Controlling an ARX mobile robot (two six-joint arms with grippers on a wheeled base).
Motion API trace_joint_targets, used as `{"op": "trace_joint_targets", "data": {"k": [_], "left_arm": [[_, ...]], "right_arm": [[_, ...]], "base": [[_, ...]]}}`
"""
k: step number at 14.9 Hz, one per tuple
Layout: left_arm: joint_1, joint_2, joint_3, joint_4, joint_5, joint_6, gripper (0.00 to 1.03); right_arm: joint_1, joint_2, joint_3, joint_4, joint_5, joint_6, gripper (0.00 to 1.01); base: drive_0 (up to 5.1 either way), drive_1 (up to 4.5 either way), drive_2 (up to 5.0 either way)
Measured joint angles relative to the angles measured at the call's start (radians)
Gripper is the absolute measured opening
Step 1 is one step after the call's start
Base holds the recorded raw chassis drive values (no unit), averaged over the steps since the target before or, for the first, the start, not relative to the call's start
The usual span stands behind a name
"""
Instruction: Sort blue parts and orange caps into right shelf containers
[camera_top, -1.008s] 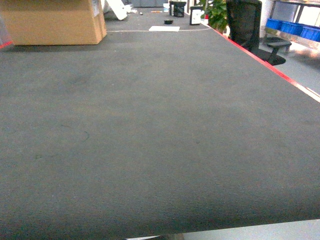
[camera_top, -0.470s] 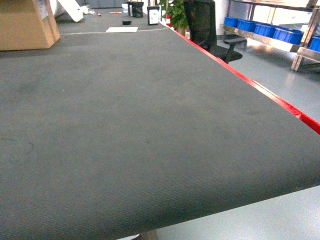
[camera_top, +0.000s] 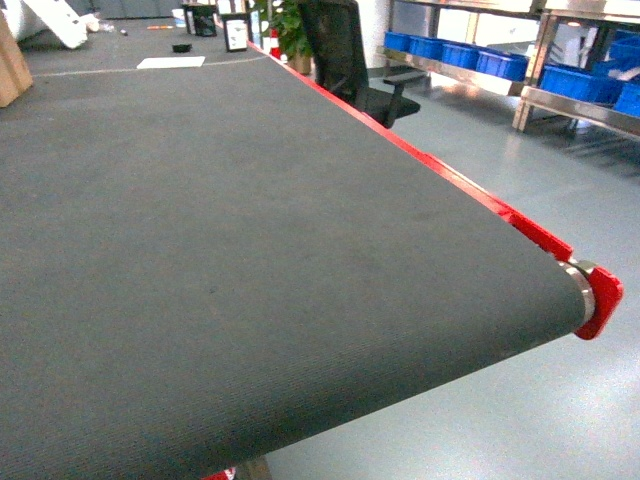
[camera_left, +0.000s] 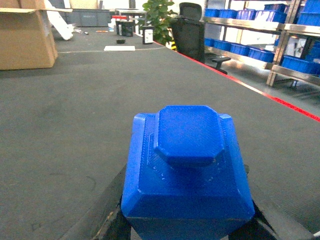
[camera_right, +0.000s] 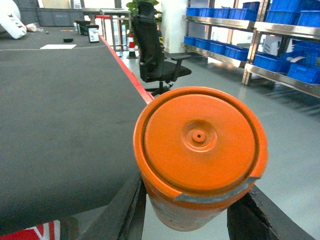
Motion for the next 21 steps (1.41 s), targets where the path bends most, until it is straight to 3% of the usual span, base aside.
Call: {"op": "trace_joint_targets", "data": {"k": [21], "left_arm": [[0.000,0.000,0.000,0.000,0.000,0.000,0.43]], "right_arm": [[0.000,0.000,0.000,0.000,0.000,0.000,0.40]], "base": [[-1.6,-1.57,-1.6]]}}
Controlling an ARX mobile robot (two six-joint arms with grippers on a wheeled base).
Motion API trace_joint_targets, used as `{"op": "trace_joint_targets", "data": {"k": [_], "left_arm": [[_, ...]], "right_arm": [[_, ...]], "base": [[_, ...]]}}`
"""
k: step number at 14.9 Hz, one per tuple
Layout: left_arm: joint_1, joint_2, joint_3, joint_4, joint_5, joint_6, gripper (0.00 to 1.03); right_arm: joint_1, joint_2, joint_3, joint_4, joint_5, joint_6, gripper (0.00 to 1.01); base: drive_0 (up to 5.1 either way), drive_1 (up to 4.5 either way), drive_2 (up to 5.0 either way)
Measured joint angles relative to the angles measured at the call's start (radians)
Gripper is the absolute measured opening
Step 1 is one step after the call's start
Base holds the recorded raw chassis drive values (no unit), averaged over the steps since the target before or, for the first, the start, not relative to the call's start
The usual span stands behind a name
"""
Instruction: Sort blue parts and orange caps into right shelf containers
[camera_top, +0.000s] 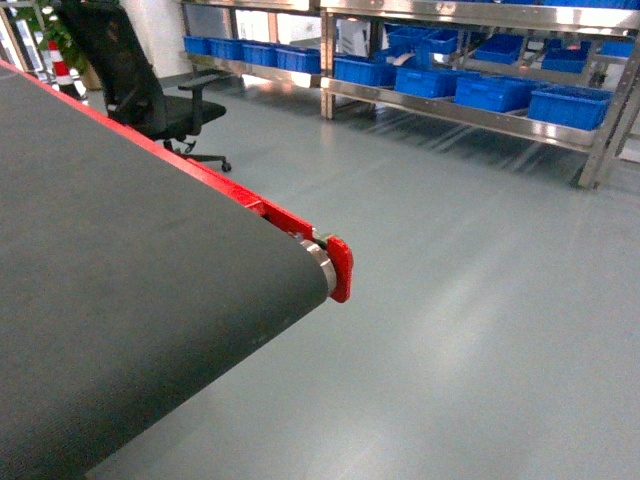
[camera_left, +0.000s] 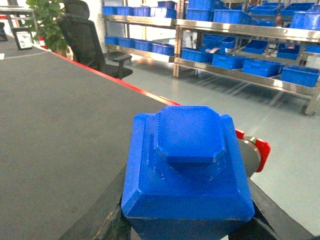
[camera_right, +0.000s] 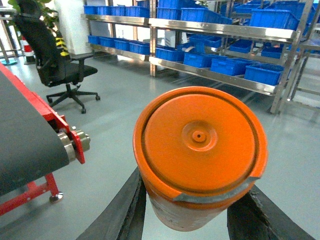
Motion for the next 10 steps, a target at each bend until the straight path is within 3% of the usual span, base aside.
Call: {"op": "trace_joint_targets", "data": {"k": [10], "left_arm": [[0.000,0.000,0.000,0.000,0.000,0.000,0.43]], "right_arm": [[0.000,0.000,0.000,0.000,0.000,0.000,0.40]], "base": [[-1.6,-1.59,-1.6]]}}
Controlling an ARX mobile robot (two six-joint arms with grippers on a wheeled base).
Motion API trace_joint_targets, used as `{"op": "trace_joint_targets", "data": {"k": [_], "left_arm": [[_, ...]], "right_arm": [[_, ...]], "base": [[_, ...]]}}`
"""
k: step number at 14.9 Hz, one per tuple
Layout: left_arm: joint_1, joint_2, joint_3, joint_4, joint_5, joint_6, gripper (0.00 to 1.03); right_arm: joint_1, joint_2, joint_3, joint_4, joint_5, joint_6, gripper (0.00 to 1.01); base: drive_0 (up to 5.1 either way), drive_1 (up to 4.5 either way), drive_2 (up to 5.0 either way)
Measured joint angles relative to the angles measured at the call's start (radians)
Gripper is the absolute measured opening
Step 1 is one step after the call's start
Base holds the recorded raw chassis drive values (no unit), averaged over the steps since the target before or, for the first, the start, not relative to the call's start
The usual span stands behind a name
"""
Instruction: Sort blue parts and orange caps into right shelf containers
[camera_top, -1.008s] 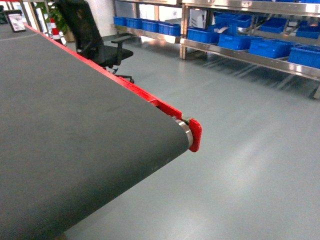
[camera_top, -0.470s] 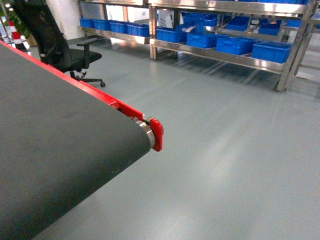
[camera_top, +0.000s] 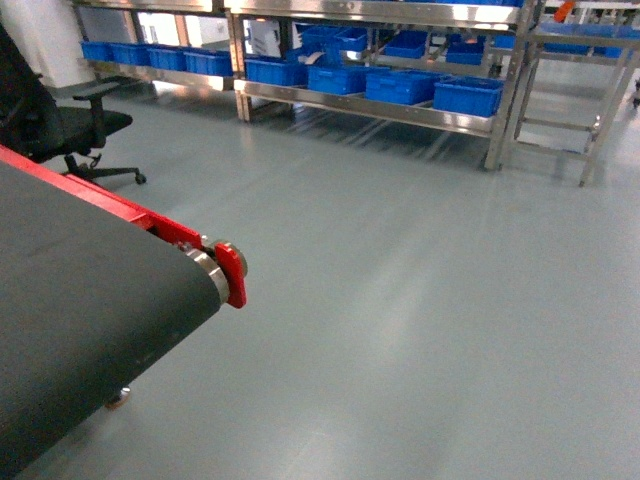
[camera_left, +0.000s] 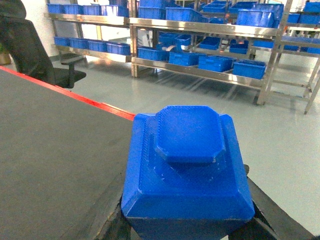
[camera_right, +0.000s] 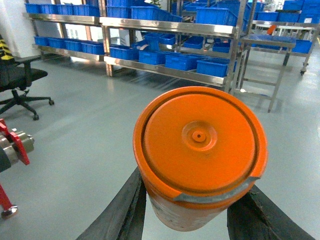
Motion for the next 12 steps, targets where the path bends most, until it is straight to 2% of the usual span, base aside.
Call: {"op": "trace_joint_targets", "data": {"k": [12], "left_arm": [[0.000,0.000,0.000,0.000,0.000,0.000,0.43]], "right_arm": [[0.000,0.000,0.000,0.000,0.000,0.000,0.40]], "base": [[-1.5,-1.53,-1.5]]}}
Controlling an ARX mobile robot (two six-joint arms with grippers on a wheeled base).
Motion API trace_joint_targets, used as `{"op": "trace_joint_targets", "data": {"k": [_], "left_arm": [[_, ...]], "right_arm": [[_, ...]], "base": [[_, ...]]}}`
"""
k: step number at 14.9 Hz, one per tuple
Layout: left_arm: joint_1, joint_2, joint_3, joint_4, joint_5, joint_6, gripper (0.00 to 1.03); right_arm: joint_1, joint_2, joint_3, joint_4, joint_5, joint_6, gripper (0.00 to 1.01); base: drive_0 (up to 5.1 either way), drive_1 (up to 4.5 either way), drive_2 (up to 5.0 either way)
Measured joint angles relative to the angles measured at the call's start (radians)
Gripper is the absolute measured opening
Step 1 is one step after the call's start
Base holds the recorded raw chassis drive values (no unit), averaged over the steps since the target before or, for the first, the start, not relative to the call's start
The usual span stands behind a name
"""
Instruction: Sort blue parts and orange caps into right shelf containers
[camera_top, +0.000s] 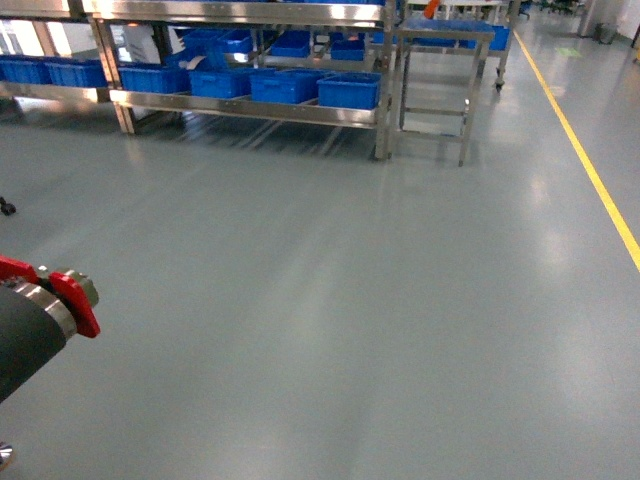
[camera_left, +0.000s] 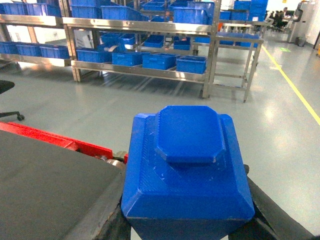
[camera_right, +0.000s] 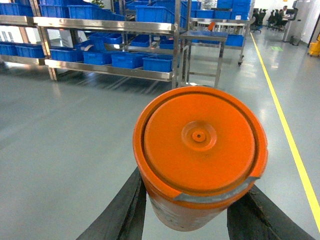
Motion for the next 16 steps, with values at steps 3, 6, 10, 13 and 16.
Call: {"op": "trace_joint_targets", "data": {"k": [3,6,10,13,16], "left_arm": [[0.000,0.000,0.000,0.000,0.000,0.000,0.43],[0.000,0.000,0.000,0.000,0.000,0.000,0.43],[0.000,0.000,0.000,0.000,0.000,0.000,0.43],[0.000,0.000,0.000,0.000,0.000,0.000,0.43],[0.000,0.000,0.000,0.003,0.000,0.000,0.43]], "right_arm": [[0.000,0.000,0.000,0.000,0.000,0.000,0.40],[0.000,0.000,0.000,0.000,0.000,0.000,0.40],[0.000,0.000,0.000,0.000,0.000,0.000,0.40],[0.000,0.000,0.000,0.000,0.000,0.000,0.40],[0.000,0.000,0.000,0.005,0.000,0.000,0.40]], "base": [[-1.6,-1.56,-1.6],[-1.5,-1.54,-1.5],[-1.6,-1.61,-1.6],[-1.6,-1.63,-1.6],[-1.2,1.51,-3.9]]}}
